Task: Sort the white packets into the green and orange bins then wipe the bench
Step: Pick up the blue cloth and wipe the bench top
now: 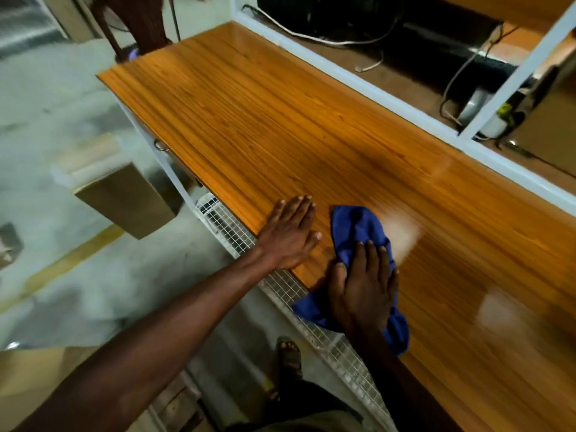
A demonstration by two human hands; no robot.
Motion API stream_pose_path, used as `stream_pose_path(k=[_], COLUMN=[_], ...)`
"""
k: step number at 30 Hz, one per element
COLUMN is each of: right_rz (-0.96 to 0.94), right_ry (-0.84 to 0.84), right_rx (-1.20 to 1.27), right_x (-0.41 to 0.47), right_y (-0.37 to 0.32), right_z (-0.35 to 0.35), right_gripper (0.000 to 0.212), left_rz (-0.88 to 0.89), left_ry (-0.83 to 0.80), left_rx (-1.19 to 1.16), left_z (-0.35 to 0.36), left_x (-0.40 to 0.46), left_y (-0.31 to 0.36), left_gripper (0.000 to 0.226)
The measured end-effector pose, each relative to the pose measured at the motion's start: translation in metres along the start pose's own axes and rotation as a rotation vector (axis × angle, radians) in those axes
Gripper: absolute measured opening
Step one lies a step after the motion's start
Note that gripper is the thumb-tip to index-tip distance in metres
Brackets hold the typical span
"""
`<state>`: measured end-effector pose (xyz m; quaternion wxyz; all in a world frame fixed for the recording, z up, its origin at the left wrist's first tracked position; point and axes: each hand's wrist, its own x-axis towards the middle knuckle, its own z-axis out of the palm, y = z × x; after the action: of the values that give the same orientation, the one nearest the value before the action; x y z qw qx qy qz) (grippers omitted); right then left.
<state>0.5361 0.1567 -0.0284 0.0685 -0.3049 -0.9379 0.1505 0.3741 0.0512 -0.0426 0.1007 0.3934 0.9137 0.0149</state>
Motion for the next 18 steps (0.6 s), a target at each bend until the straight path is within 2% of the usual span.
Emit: stream_pose_path(k=[5, 9, 13, 18], right_rz=[-0.052, -0.09, -0.154, -0.261], right_ry=[-0.059, -0.203, -0.098, -0.056], right_rx=[0.057, 0.103, 0.077, 0.006], right_x=[0.018, 0.035, 0.043, 0.059], right_y=[-0.028, -0.056, -0.088, -0.131], right_z=[0.013, 0.016, 0.032, 0.052], right_gripper=[0.085, 0.086, 0.075, 0.065], left_rz=[-0.044, -0.067, -0.069, -0.073], left_ry=[-0.005, 0.001, 0.006, 0.026], left_rx=[0.009, -0.02, 0.001, -0.012], left_z=[-0.01, -0.02, -0.027, -0.031], left_x=[0.01, 0.015, 0.022, 0.034], left_y=[-0.047, -0.092, -0.13, -0.175], left_gripper=[0.072, 0.076, 0.076, 0.075])
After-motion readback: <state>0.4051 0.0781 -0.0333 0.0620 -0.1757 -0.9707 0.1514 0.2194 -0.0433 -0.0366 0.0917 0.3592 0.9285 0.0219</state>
